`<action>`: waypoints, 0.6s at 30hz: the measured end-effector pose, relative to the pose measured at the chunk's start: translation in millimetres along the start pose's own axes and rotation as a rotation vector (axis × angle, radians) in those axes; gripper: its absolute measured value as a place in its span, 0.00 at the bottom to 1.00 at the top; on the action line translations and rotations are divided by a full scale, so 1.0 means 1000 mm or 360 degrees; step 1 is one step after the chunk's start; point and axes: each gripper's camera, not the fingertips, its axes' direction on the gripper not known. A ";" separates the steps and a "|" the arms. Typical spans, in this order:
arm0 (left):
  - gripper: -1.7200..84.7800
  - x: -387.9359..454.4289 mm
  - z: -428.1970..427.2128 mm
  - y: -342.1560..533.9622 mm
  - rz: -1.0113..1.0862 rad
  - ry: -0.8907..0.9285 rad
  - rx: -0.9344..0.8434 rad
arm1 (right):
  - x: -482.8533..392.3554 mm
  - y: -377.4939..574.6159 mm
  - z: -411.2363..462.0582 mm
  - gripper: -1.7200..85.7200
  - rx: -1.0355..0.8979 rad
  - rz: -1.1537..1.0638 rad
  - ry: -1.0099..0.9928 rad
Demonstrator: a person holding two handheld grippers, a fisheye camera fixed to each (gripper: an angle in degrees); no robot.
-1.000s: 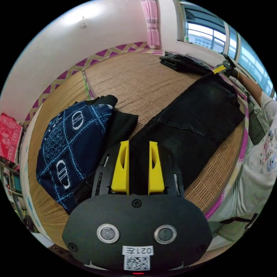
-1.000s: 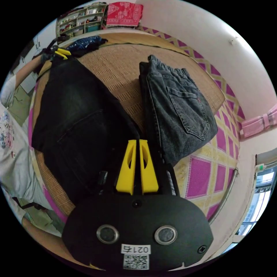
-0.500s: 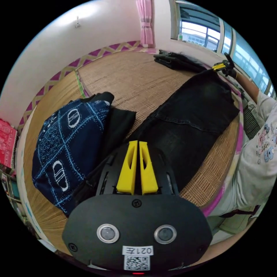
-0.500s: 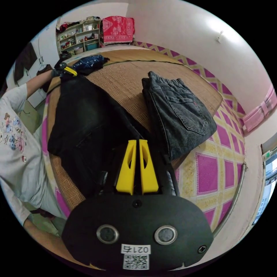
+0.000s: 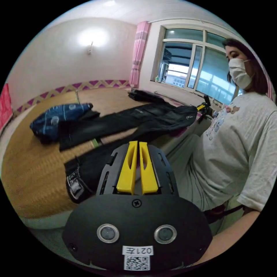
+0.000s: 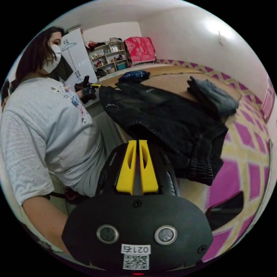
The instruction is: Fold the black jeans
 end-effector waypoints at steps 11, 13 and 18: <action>0.05 -0.061 -0.044 0.033 -0.0576 -0.0212 0.0270 | 0.015 0.026 0.017 0.05 -0.0220 0.0085 -0.0094; 0.08 -0.086 -0.042 0.026 -0.0740 -0.0467 0.0135 | 0.027 0.019 0.002 0.07 -0.0041 0.0111 -0.0060; 0.05 -0.127 -0.015 0.005 -0.0801 -0.0714 -0.0089 | 0.074 0.003 0.033 0.04 0.0057 0.0290 0.0214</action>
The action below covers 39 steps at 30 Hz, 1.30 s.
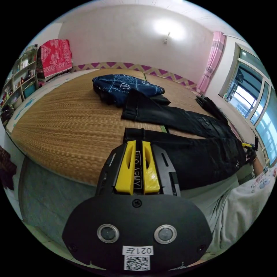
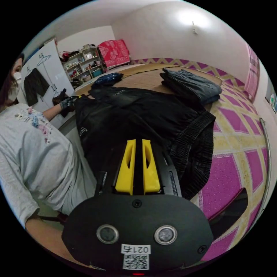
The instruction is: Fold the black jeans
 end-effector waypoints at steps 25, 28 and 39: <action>0.01 0.059 0.054 -0.128 0.0255 0.0263 -0.0079 | 0.075 -0.053 0.000 0.13 0.0034 0.0537 0.0335; 0.03 0.089 0.101 -0.148 0.0336 0.0232 -0.0286 | 0.119 -0.075 0.019 0.14 0.0006 0.0768 0.0340; 0.01 0.072 0.179 -0.186 0.0106 0.0226 -0.0532 | 0.166 -0.144 0.091 0.13 -0.0327 0.0568 0.0531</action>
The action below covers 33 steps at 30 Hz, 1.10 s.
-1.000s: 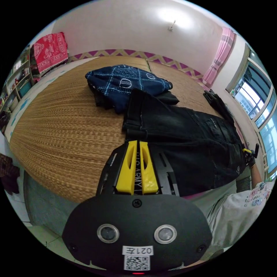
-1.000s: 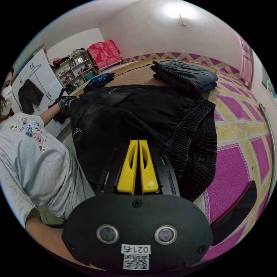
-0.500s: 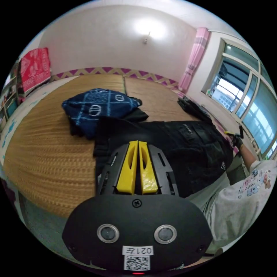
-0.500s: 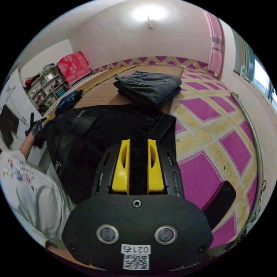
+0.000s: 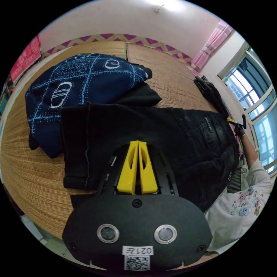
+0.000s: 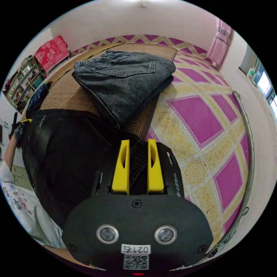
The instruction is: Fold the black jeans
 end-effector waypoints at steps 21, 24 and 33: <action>0.01 -0.044 -0.016 -0.063 -0.0221 0.0032 0.0180 | -0.047 0.096 -0.071 0.10 0.0415 0.0045 -0.0200; 0.01 -0.048 -0.015 -0.073 -0.0207 0.0003 0.0163 | -0.056 0.114 -0.075 0.10 0.0423 0.0065 -0.0246; 0.01 -0.058 -0.029 -0.079 -0.0140 -0.0334 0.0235 | -0.080 0.152 -0.080 0.10 0.0414 0.0091 -0.0343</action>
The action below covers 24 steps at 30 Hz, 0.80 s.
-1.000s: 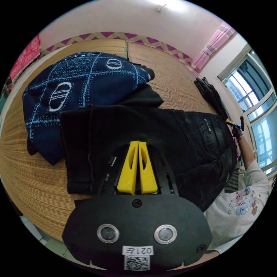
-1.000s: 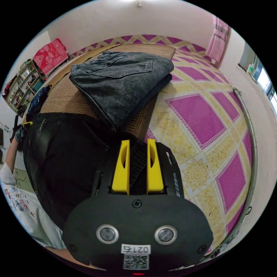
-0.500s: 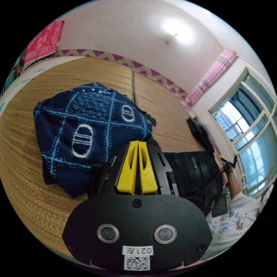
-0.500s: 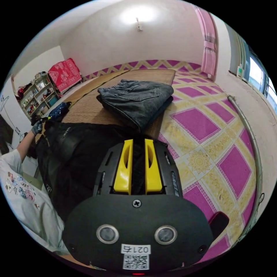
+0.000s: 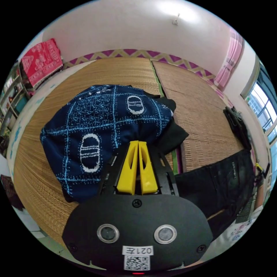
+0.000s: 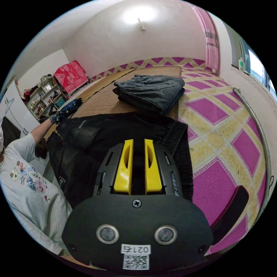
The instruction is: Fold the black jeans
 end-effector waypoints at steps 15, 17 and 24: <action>0.01 -0.024 -0.163 0.229 -0.0227 0.0202 0.0393 | -0.038 0.098 -0.057 0.09 0.0196 -0.0003 -0.0226; 0.02 -0.020 -0.180 0.275 -0.0285 0.0143 0.0414 | -0.046 0.114 -0.065 0.09 0.0169 -0.0014 -0.0102; 0.09 -0.036 -0.202 0.367 -0.0695 0.0182 0.0482 | -0.004 0.193 -0.124 0.11 0.0287 0.0529 0.0223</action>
